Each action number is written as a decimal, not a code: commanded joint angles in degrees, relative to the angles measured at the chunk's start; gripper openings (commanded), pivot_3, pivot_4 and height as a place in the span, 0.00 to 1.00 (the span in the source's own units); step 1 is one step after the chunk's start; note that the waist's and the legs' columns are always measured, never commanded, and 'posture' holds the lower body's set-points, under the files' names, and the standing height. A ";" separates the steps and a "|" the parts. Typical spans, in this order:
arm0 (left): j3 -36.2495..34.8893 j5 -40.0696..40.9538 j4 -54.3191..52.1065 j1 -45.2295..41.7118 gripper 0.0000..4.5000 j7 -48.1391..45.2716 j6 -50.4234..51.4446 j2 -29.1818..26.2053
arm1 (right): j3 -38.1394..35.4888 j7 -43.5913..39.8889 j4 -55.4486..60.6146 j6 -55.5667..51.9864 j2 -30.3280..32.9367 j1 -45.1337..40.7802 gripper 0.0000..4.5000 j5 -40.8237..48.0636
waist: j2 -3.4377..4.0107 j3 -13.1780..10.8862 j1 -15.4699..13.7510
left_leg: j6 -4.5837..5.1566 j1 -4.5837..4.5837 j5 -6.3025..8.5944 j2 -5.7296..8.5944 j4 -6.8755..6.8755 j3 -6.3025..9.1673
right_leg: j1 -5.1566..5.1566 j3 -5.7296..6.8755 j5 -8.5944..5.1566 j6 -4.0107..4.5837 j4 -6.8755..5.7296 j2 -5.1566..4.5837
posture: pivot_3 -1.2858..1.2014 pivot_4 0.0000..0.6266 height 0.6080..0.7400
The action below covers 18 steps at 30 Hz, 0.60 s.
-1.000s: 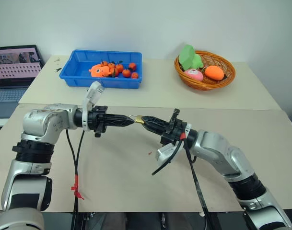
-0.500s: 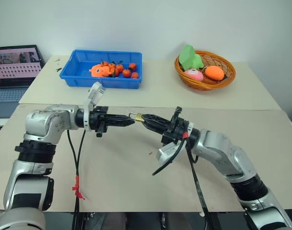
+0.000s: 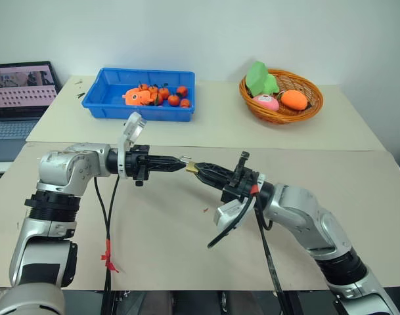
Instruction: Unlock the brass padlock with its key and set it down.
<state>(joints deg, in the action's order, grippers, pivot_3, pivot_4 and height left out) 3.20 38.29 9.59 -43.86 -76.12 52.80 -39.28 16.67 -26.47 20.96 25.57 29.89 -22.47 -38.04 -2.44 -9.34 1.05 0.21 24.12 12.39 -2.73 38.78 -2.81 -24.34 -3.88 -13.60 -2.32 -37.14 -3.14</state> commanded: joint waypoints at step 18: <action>-0.33 -5.66 -2.24 4.47 0.01 -3.41 -9.71 -6.68 | -2.80 -0.58 -1.12 -0.23 1.57 0.72 0.02 4.88 | 0.00 0.00 0.09 | 0.00 -0.01 0.00 0.00 -0.01 -0.03 | 0.00 0.00 0.00 0.00 0.00 -0.01 | 0.52 0.24 1.00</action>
<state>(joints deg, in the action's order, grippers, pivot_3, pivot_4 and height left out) 3.33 33.68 9.21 -40.20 -78.49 45.75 -44.59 16.71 -27.86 19.63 25.60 30.79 -21.35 -34.86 -2.44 -9.34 1.13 0.21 24.11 12.39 -2.73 38.77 -2.84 -24.34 -3.88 -13.61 -2.32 -37.14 -3.15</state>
